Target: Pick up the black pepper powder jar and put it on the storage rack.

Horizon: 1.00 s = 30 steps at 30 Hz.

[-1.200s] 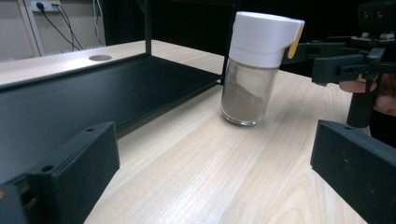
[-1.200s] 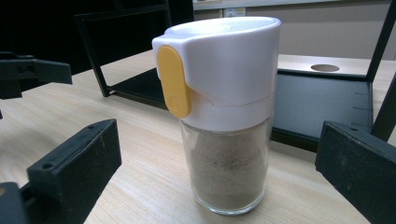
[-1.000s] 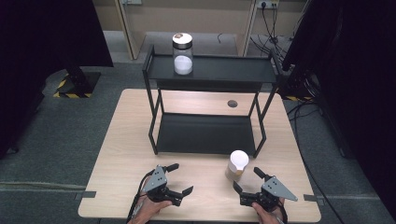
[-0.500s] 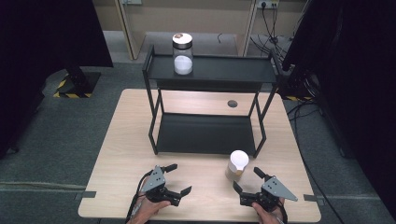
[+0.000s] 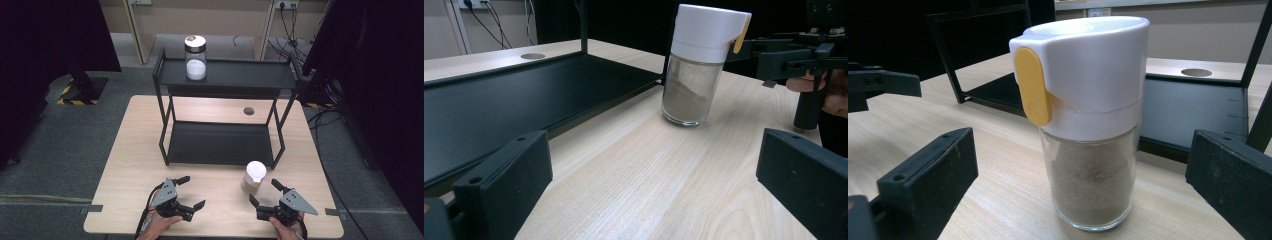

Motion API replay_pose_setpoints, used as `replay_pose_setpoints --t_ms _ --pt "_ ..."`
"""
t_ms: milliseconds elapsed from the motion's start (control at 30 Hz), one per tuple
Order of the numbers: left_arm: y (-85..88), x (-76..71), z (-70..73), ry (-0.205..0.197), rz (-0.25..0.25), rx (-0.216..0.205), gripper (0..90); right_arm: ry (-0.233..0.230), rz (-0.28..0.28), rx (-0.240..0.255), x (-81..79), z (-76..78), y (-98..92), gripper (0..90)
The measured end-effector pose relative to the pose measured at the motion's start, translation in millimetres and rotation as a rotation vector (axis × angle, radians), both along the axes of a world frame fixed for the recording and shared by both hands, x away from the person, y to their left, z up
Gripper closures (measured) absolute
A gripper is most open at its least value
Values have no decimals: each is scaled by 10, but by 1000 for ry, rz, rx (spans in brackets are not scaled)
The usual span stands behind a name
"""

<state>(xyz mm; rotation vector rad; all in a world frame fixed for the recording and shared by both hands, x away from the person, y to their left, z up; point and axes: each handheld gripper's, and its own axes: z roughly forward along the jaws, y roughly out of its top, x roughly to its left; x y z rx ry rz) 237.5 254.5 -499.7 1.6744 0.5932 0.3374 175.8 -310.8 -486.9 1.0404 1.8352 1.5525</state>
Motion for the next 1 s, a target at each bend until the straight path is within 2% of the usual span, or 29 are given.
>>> replay_pose_setpoints --t_ms 467,1000 --pt "0 -7 5 -8 -1 1 9 -13 -6 0 -1 -5 42 5" --pt "-4 -15 4 -10 0 -2 9 -23 -26 -16 103 -9 149 5"
